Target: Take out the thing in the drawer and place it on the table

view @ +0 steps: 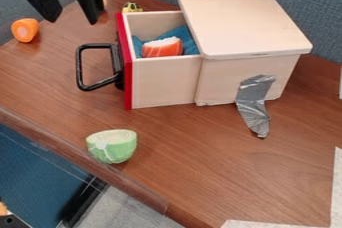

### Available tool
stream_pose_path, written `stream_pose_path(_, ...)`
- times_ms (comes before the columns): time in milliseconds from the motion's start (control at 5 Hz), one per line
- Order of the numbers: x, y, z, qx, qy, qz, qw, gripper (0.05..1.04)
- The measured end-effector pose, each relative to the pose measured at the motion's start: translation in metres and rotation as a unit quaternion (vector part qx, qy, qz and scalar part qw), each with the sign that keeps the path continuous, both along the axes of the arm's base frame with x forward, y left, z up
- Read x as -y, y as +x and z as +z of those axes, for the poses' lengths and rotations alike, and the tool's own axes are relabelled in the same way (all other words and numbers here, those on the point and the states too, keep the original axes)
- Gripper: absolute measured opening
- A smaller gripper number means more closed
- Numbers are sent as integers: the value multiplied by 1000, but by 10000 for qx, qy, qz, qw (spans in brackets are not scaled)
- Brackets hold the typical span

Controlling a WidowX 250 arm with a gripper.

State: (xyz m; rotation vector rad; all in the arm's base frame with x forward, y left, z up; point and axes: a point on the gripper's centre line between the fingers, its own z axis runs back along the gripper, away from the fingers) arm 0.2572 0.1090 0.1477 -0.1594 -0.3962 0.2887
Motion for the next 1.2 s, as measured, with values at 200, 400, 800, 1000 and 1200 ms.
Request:
stream_pose_path(200,1,1,-8,-107,-83,-54,9999,1001)
stream_pose_path(400,0,14,-18,-49,-132,-653,9978,1001)
stream_pose_path(800,6,46,-28,192,-5,-2022,9792,1001)
stream_pose_path(1000,13,58,-33,314,94,-2619,9645,1001)
stream_pose_path(1200,29,67,-36,564,298,-3076,9494,1001)
